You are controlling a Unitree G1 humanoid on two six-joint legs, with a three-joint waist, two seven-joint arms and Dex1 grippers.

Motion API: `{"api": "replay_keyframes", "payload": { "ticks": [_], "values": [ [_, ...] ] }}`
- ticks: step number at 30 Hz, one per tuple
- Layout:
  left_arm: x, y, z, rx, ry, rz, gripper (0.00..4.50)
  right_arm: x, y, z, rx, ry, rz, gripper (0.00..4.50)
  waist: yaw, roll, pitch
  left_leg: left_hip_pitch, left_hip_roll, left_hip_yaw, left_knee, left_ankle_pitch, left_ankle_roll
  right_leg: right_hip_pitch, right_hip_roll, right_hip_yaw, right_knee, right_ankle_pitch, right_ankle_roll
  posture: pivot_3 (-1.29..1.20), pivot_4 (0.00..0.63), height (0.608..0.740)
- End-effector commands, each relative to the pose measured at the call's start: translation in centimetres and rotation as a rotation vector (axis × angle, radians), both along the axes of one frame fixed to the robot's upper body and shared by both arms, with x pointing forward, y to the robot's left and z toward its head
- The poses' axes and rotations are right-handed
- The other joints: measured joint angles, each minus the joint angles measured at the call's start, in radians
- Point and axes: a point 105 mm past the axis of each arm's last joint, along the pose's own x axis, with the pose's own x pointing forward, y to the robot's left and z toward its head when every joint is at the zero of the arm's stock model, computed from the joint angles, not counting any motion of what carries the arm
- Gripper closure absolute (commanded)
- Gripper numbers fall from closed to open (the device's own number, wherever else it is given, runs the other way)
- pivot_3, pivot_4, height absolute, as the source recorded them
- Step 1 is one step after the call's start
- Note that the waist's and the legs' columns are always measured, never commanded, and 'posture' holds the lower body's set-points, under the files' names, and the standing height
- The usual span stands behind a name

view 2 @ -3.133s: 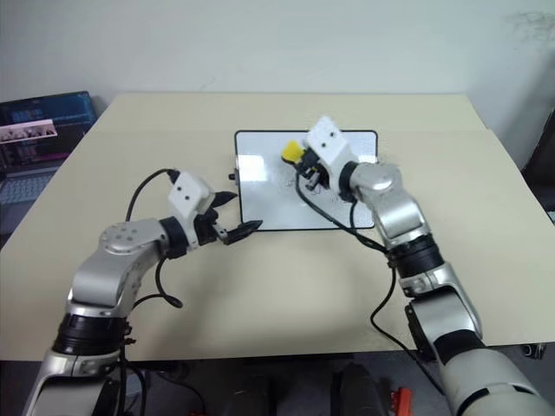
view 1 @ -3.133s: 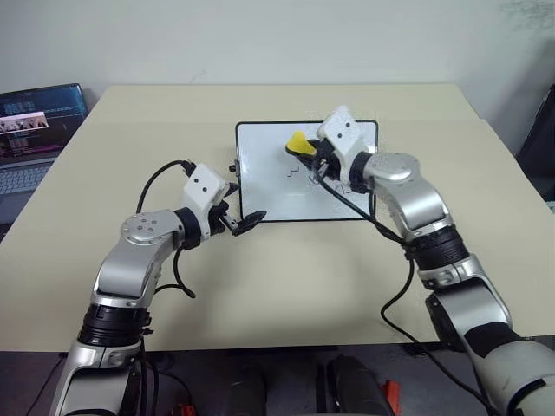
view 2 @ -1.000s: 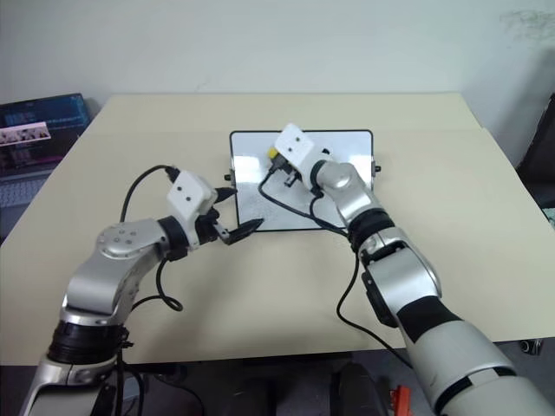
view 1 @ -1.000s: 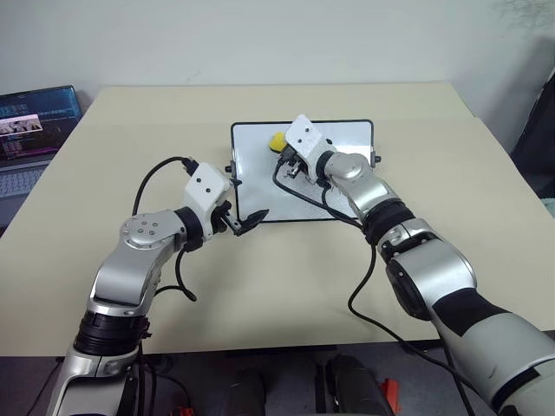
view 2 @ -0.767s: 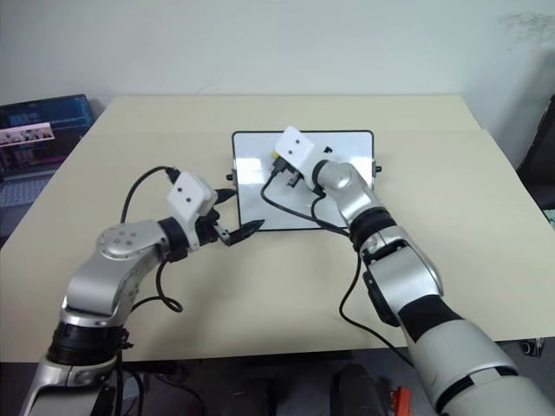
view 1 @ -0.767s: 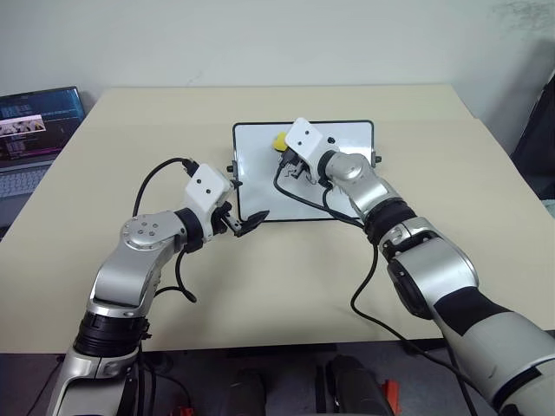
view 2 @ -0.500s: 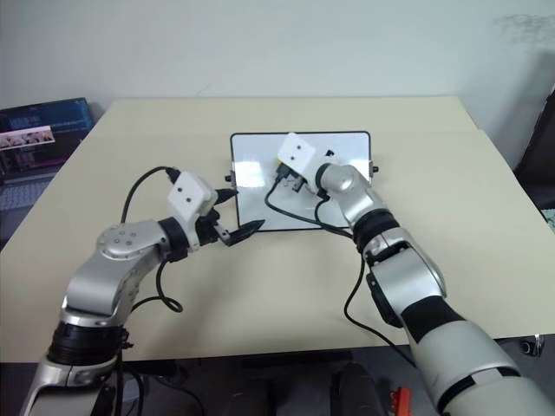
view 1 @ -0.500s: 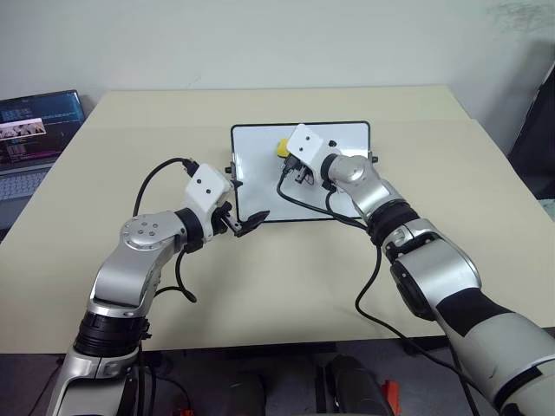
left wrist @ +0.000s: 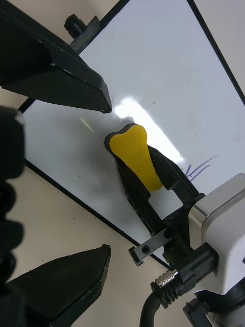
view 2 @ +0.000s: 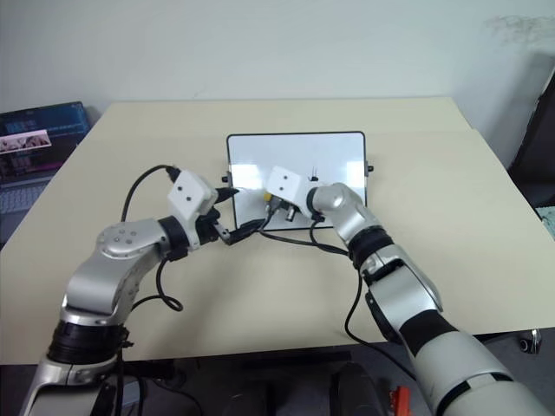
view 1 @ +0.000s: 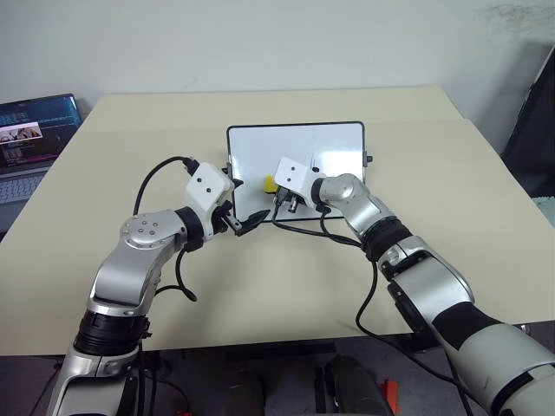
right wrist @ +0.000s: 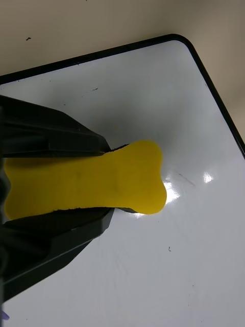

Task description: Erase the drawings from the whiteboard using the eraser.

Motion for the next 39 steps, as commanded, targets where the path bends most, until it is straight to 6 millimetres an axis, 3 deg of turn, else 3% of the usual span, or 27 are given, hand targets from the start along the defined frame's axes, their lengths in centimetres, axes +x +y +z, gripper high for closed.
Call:
{"api": "replay_keyframes", "payload": {
  "ticks": [1, 9, 13, 18, 20, 24, 27, 30, 32, 36, 39],
  "values": [
    [0.0, 0.0, 1.5, 0.009, -0.055, -0.008, 0.0, 1.2, -1.8, -0.1, -0.017, -0.009, -0.109, 3.5, 0.0, 0.0, 0.0, 0.0, 0.0, 0.0, 0.0, 0.0, 0.0, 0.0, 0.0, 0.0, 0.0, 0.0, 0.0, 0.0, 0.15, 0.74],
    [0.1, 0.0, 1.5, 0.011, -0.057, -0.003, 0.0, 3.2, -3.7, 3.2, 0.06, -0.136, -0.26, 3.5, 0.008, 0.0, 0.0, 0.0, 0.0, 0.0, 0.0, 0.003, 0.004, 0.0, 0.0, 0.0, 0.0, 0.002, -0.002, 0.0, 0.15, 0.74],
    [0.1, 0.1, 1.6, 0.009, -0.059, -0.004, 0.0, 3.1, -3.4, 4.7, 0.107, -0.144, -0.225, 3.5, 0.011, 0.0, 0.0, -0.001, 0.0, 0.0, 0.0, 0.005, 0.007, 0.0, 0.0, 0.0, 0.0, 0.003, -0.001, 0.0, 0.15, 0.74],
    [0.2, 0.0, 1.6, 0.007, -0.06, -0.005, 0.0, 1.8, -2.7, 7.1, 0.203, -0.123, -0.096, 3.5, 0.007, 0.0, 0.001, -0.002, 0.0, 0.0, -0.002, 0.005, 0.007, -0.002, 0.0, 0.0, -0.001, 0.003, -0.003, 0.0, 0.15, 0.74],
    [0.2, -0.1, 1.6, 0.003, -0.061, -0.009, 0.0, 0.7, -2.9, 9.0, 0.28, -0.097, -0.024, 3.5, 0.007, 0.0, 0.001, -0.003, 0.0, 0.0, -0.003, 0.005, 0.007, -0.002, 0.0, -0.001, -0.002, 0.003, -0.003, 0.0, 0.15, 0.74],
    [0.2, -0.1, 1.7, -0.001, -0.061, -0.012, 0.0, -2.0, -4.5, 12.6, 0.387, -0.103, 0.085, 3.51, 0.009, 0.0, 0.001, -0.005, 0.0, -0.001, -0.005, 0.005, 0.007, -0.004, 0.0, -0.002, -0.004, 0.002, -0.002, 0.0, 0.15, 0.74],
    [0.2, 0.1, 1.9, -0.005, -0.064, -0.016, 0.0, -2.8, -7.3, 14.2, 0.42, -0.131, 0.058, 3.51, 0.011, 0.0, 0.001, -0.007, 0.0, -0.001, -0.006, 0.004, 0.007, -0.004, 0.0, -0.002, -0.007, 0.002, -0.002, 0.0, 0.15, 0.74],
    [0.3, 0.2, 2.1, 0.001, -0.065, -0.024, 0.0, -2.9, -11.0, 13.8, 0.396, -0.125, -0.016, 3.51, 0.012, 0.0, 0.001, -0.007, 0.0, -0.001, -0.006, 0.004, 0.006, -0.004, 0.0, -0.002, -0.008, 0.002, -0.002, 0.0, 0.15, 0.74],
    [0.3, 0.3, 2.2, 0.004, -0.064, -0.027, 0.0, -3.0, -12.3, 13.5, 0.378, -0.116, -0.04, 3.51, 0.013, -0.001, 0.001, -0.007, 0.0, -0.001, -0.006, 0.004, 0.006, -0.003, 0.0, -0.002, -0.008, 0.002, -0.002, 0.0, 0.15, 0.74],
    [0.2, 0.6, 2.3, 0.028, -0.055, -0.046, 0.0, -3.3, -16.2, 10.2, 0.212, -0.071, -0.119, 3.51, 0.013, -0.001, 0.002, -0.007, 0.0, 0.0, -0.006, 0.004, 0.006, -0.003, 0.0, -0.002, -0.008, 0.002, -0.002, 0.0, 0.15, 0.74],
    [0.1, 0.7, 2.4, 0.036, -0.054, -0.051, 0.0, -3.8, -17.6, 9.1, 0.161, -0.051, -0.136, 3.51, 0.01, -0.001, 0.002, -0.007, 0.0, 0.0, -0.006, 0.004, 0.006, -0.003, 0.0, -0.002, -0.009, 0.002, -0.002, 0.0, 0.15, 0.74]
  ]
}}
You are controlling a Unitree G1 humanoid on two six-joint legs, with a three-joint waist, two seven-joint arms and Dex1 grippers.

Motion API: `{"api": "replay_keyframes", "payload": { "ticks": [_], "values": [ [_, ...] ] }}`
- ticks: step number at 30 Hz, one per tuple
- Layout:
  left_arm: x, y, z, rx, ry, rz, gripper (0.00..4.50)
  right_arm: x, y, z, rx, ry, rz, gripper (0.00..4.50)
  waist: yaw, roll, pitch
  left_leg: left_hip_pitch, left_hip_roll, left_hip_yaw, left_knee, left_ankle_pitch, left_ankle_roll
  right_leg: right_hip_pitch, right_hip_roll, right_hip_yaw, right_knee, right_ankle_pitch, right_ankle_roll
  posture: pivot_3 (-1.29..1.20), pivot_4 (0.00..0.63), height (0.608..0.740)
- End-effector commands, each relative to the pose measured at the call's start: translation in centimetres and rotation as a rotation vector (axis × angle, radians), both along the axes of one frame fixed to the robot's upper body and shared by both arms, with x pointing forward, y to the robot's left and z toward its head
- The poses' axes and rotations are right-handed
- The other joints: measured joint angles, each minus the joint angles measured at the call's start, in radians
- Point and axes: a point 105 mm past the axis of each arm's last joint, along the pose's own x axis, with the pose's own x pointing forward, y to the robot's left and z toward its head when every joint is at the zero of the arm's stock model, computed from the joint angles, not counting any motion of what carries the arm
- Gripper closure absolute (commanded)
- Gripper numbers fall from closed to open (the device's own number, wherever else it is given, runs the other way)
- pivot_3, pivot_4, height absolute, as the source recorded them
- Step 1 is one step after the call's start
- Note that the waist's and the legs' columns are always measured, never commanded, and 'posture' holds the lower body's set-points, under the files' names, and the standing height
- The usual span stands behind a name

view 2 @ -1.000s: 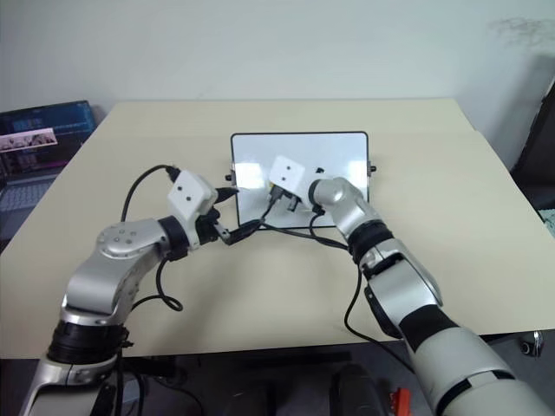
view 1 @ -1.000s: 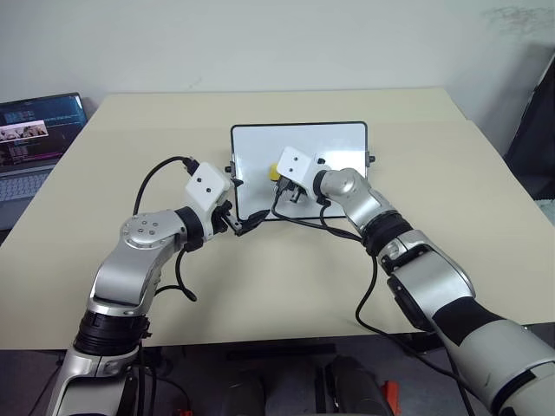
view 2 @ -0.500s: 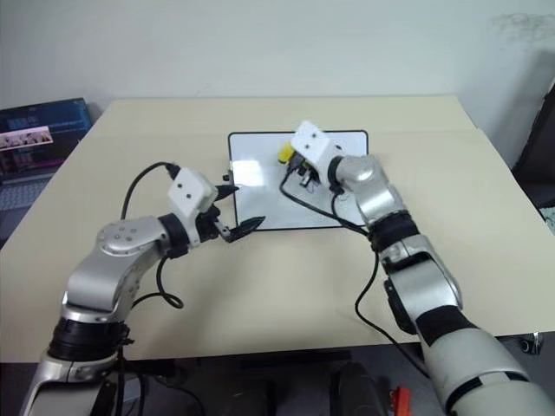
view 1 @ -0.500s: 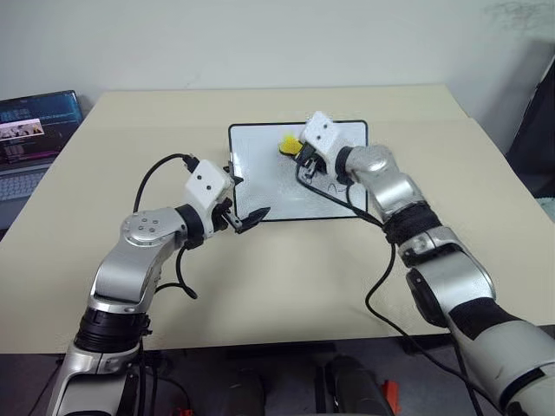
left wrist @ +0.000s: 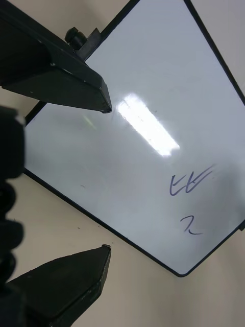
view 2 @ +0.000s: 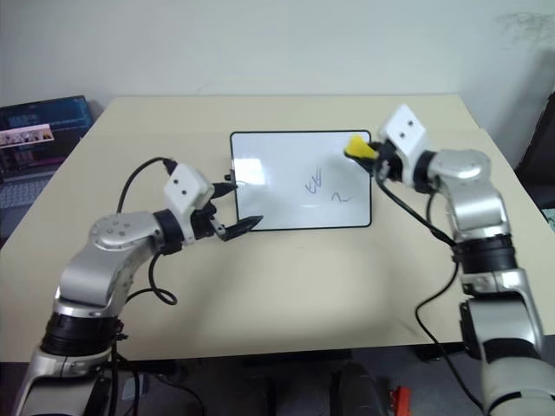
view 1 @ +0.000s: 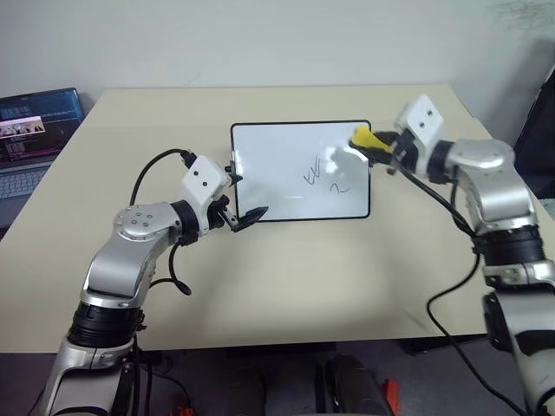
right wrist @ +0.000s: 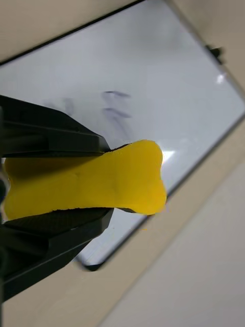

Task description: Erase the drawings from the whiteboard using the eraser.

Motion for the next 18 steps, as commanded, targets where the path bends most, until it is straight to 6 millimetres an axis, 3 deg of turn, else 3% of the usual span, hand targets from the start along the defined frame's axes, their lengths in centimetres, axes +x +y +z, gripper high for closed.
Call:
{"api": "replay_keyframes", "payload": {
  "ticks": [1, 18],
  "values": [
    [-0.17, 0.11, 1.61, 0.005, -0.057, -0.019, 0.0, -0.86, -0.2, 1.02, -0.053, -0.054, 0.033, 3.51, -0.005, 0.0, 0.0, 0.0, 0.0, 0.0, 0.0, 0.0, 0.0, 0.0, 0.0, 0.0, 0.0, 0.0, 0.0, 0.0, 0.15, 0.74],
    [-0.12, 0.01, 1.59, 0.019, -0.058, -0.028, 0.0, -0.52, 0.02, 1.83, -0.043, -0.084, 0.027, 3.51, -0.001, -0.001, 0.001, 0.0, 0.0, 0.001, 0.0, 0.0, 0.0, 0.0, 0.0, 0.0, 0.0, 0.0, 0.0, 0.0, 0.15, 0.74]
  ]
}}
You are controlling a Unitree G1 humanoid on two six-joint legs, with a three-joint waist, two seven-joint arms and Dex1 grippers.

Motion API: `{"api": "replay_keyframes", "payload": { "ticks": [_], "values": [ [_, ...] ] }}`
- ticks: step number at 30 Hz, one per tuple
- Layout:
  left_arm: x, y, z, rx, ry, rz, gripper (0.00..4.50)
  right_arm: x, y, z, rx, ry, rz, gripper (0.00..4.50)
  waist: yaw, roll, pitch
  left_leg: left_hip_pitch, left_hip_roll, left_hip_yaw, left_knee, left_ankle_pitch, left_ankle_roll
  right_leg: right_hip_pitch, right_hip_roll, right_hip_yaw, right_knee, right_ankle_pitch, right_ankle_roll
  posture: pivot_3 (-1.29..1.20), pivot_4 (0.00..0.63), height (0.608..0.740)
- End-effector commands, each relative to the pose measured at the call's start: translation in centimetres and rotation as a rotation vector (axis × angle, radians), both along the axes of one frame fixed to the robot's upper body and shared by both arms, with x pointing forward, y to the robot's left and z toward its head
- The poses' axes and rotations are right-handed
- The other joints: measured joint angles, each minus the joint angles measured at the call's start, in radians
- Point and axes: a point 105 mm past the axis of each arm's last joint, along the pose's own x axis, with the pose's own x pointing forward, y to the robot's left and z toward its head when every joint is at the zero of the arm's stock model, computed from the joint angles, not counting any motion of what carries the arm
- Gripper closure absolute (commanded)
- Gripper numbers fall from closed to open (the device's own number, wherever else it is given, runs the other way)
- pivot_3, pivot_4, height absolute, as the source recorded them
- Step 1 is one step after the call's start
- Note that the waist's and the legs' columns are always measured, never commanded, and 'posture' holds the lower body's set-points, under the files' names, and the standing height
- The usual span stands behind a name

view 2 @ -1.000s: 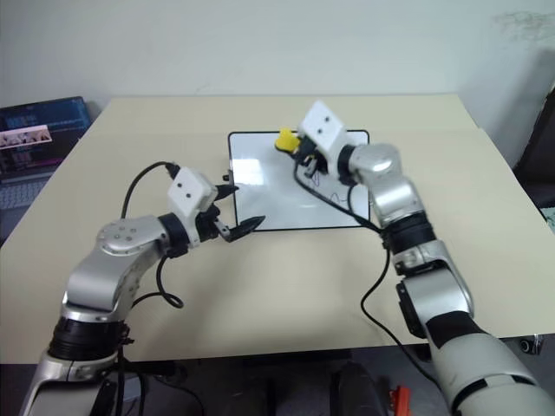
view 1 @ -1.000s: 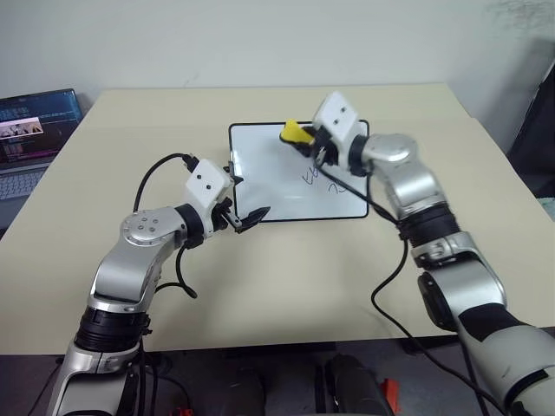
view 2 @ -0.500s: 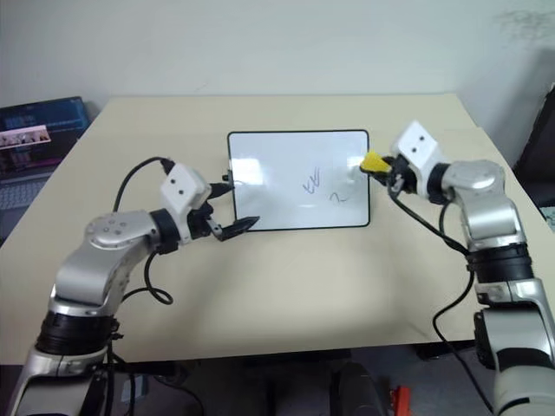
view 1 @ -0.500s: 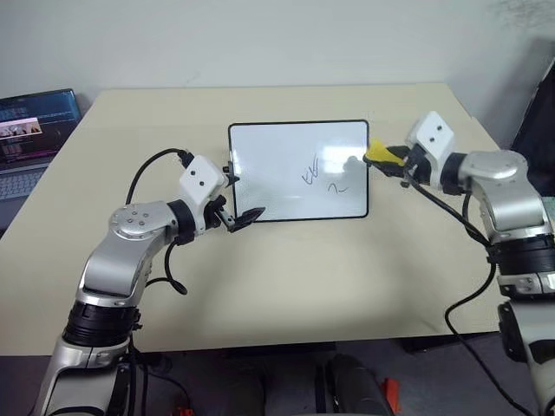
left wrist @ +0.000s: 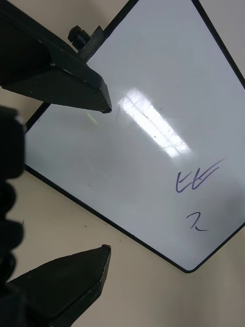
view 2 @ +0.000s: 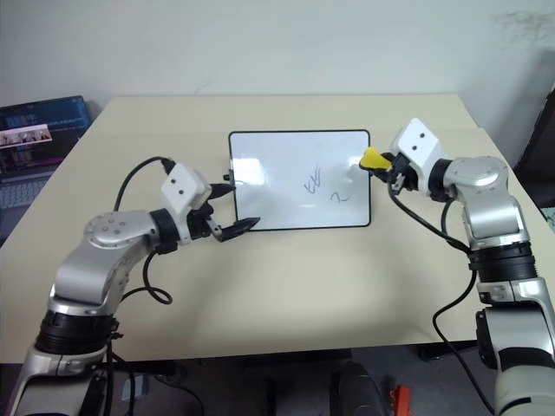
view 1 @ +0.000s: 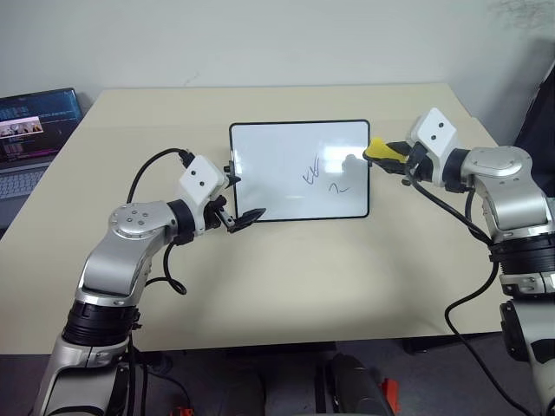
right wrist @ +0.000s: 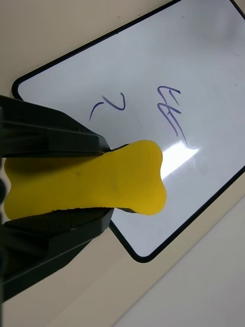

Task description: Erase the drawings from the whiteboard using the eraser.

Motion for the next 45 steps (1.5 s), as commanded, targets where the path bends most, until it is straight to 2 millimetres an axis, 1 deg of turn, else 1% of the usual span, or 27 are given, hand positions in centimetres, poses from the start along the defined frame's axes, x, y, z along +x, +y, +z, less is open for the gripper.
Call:
{"api": "replay_keyframes", "payload": {
  "ticks": [1, 8, 10, 12, 14, 18, 21, 28, 32, 40, 45],
  "values": [
    [0.0, -0.1, 1.6, 0.011, -0.066, -0.016, 0.0, -0.2, 0.6, 1.6, 0.002, -0.058, 0.024, 3.51, 0.0, 0.0, 0.0, 0.0, 0.0, 0.0, 0.0, 0.0, 0.0, 0.0, 0.0, 0.0, 0.0, 0.0, 0.0, 0.0, 0.15, 0.74],
    [0.0, -0.3, 1.6, 0.008, -0.065, -0.022, 0.0, -0.2, 0.9, 1.5, 0.002, -0.059, 0.032, 3.51, 0.0, 0.0, 0.0, 0.0, 0.0, 0.0, 0.0, 0.0, 0.0, 0.0, 0.0, 0.0, 0.0, 0.0, 0.0, 0.0, 0.15, 0.74],
    [0.0, -0.4, 1.5, 0.006, -0.062, -0.024, 0.0, -0.1, 1.3, 2.1, 0.032, -0.078, 0.041, 3.51, 0.0, 0.0, 0.0, 0.0, 0.0, 0.0, 0.0, 0.0, 0.0, 0.0, 0.0, 0.0, 0.0, 0.0, 0.0, 0.0, 0.15, 0.74],
    [0.0, -0.5, 1.4, 0.005, -0.06, -0.026, 0.0, 0.0, 2.6, 3.4, 0.109, -0.117, 0.063, 3.51, -0.004, 0.0, 0.0, 0.0, 0.0, 0.0, 0.0, 0.0, 0.0, 0.0, 0.0, 0.0, 0.0, 0.0, 0.0, 0.0, 0.15, 0.74],
    [0.1, -0.5, 1.4, 0.004, -0.059, -0.027, 0.0, -0.1, 4.2, 3.8, 0.155, -0.131, 0.095, 3.51, -0.006, 0.0, 0.0, 0.001, 0.0, 0.0, 0.0, 0.0, 0.0, 0.0, 0.0, 0.0, 0.001, 0.0, 0.0, 0.0, 0.15, 0.74],
    [0.2, -0.9, 1.3, 0.003, -0.059, -0.038, 0.0, 0.5, 7.3, 3.6, 0.202, -0.127, 0.136, 3.51, -0.001, 0.0, 0.0, 0.001, 0.0, 0.0, 0.0, 0.0, 0.0, 0.0, 0.0, 0.0, 0.001, 0.0, 0.0, 0.0, 0.15, 0.74],
    [0.4, -1.3, 1.4, -0.001, -0.062, -0.051, 0.0, 1.5, 8.6, 3.0, 0.226, -0.122, 0.135, 3.51, -0.001, 0.0, 0.0, 0.001, 0.0, 0.0, 0.0, 0.0, 0.0, 0.0, 0.0, 0.0, 0.001, 0.0, 0.0, 0.0, 0.15, 0.74],
    [0.5, -1.5, 1.1, 0.003, -0.061, -0.052, 0.0, 3.5, 9.4, 3.4, 0.249, -0.153, 0.108, 3.51, 0.0, 0.0, 0.0, 0.0, 0.0, 0.0, 0.0, 0.0, 0.0, 0.0, 0.0, 0.0, 0.001, 0.0, 0.0, 0.0, 0.15, 0.74],
    [0.5, -1.7, 1.1, -0.001, -0.063, -0.056, 0.0, 4.2, 9.8, 3.3, 0.264, -0.154, 0.098, 3.51, -0.004, 0.0, 0.0, 0.0, 0.0, 0.0, 0.0, 0.0, 0.0, 0.0, 0.0, 0.0, 0.001, 0.0, 0.0, 0.0, 0.15, 0.74],
    [0.5, -2.1, 1.0, -0.005, -0.062, -0.067, 0.0, 4.9, 11.0, 2.4, 0.232, -0.162, 0.094, 3.51, -0.004, 0.0, 0.0, 0.0, 0.0, 0.0, 0.0, 0.0, 0.0, 0.0, 0.0, 0.0, 0.001, 0.0, 0.0, 0.0, 0.15, 0.74],
    [0.5, -2.3, 0.8, -0.006, -0.056, -0.071, 0.0, 5.5, 10.8, 1.3, 0.186, -0.172, 0.049, 3.51, -0.004, 0.0, 0.0, 0.0, 0.0, 0.0, 0.0, 0.0, 0.0, 0.0, 0.0, 0.0, 0.001, 0.0, 0.0, 0.0, 0.15, 0.74]
  ]
}}
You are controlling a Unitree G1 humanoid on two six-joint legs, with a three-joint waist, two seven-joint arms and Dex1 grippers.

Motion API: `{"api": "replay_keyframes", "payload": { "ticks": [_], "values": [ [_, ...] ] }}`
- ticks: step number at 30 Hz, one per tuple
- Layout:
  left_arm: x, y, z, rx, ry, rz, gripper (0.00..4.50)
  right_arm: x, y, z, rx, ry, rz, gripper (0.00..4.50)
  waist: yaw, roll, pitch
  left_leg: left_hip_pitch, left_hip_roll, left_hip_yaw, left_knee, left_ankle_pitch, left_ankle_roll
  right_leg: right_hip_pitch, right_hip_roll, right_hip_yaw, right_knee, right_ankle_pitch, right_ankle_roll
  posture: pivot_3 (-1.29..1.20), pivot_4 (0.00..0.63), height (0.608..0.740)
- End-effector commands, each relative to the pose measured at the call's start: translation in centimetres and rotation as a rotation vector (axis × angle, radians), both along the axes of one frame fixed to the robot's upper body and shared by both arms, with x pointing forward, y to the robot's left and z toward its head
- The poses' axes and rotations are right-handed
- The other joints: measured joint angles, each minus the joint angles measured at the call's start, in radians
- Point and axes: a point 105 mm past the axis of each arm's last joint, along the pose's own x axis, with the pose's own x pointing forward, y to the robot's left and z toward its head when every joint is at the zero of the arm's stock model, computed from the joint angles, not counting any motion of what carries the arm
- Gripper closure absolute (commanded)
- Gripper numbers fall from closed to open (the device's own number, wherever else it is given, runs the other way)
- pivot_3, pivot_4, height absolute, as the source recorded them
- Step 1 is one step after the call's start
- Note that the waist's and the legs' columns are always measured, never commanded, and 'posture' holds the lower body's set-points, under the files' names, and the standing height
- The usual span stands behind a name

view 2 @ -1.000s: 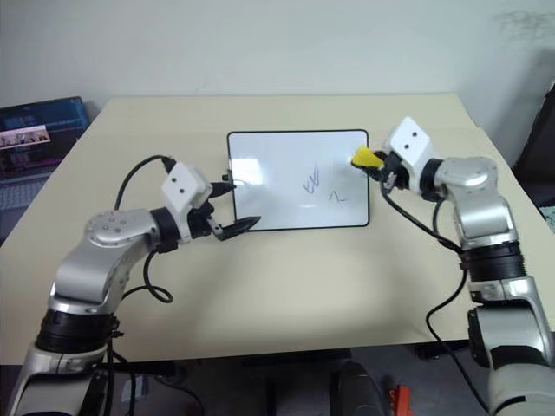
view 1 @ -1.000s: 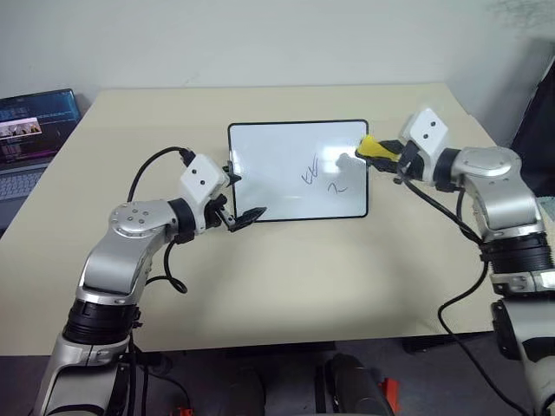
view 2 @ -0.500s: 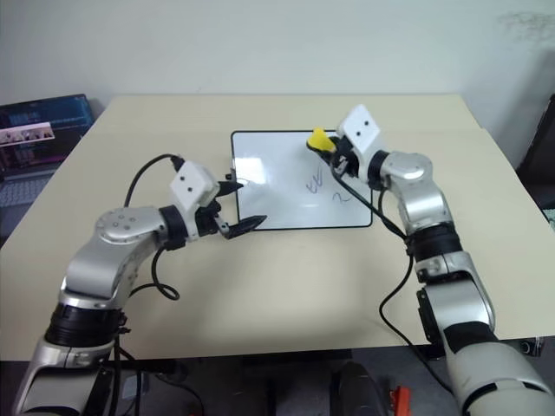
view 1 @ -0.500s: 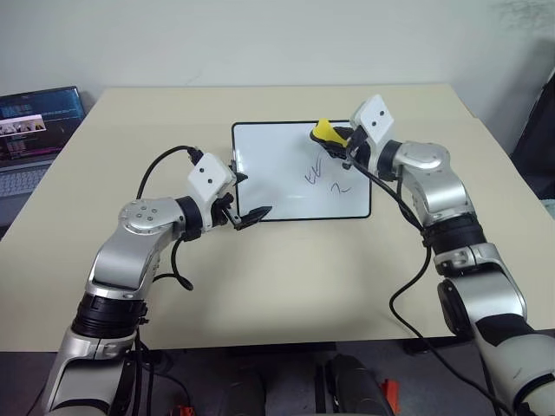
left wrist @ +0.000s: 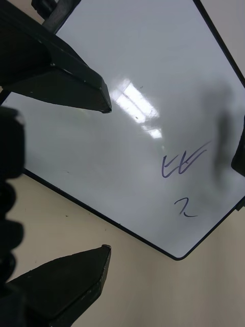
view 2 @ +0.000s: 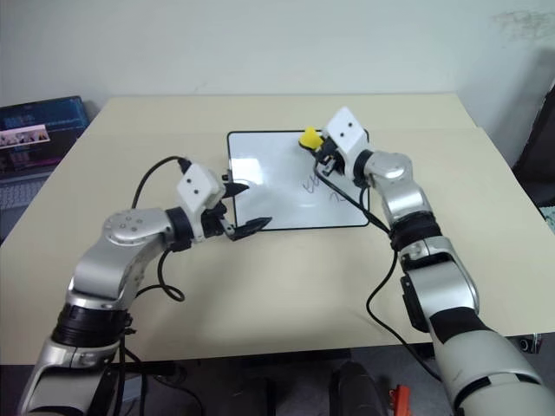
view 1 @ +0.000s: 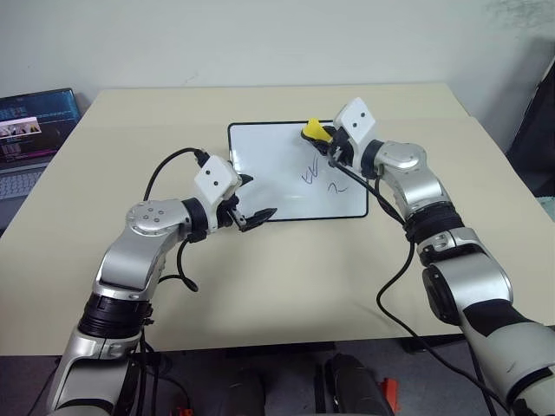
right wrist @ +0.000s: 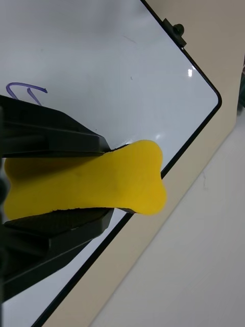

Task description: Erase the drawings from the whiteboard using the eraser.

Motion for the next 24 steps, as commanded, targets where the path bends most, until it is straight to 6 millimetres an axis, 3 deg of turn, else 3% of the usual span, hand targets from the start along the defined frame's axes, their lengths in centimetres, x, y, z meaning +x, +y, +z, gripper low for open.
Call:
{"api": "replay_keyframes", "payload": {
  "ticks": [1, 17, 24],
  "values": [
    [0.0, -0.3, 1.2, -0.001, -0.052, -0.016, 0.0, 0.2, 0.2, 1.4, -0.012, -0.069, -0.018, 3.51, 0.0, 0.0, 0.0, 0.0, 0.0, 0.0, 0.0, 0.0, 0.0, 0.0, 0.0, 0.0, 0.0, 0.0, 0.0, 0.0, 0.15, 0.74],
    [-0.2, -0.3, 1.1, -0.001, -0.046, -0.015, 0.0, 1.6, 0.9, -0.7, -0.188, -0.062, -0.128, 3.51, -0.002, 0.0, 0.0, 0.0, 0.0, 0.0, 0.0, 0.0, 0.0, 0.0, 0.0, 0.0, 0.001, 0.0, 0.0, 0.0, 0.15, 0.74],
    [-0.2, -0.1, 1.1, 0.002, -0.046, -0.009, 0.0, 0.8, 1.8, -4.9, -0.316, 0.029, -0.056, 3.51, -0.004, 0.0, 0.0, 0.003, 0.0, 0.0, 0.0, 0.0, 0.0, 0.001, 0.0, 0.001, 0.004, 0.0, 0.0, 0.0, 0.15, 0.74]
  ]
}}
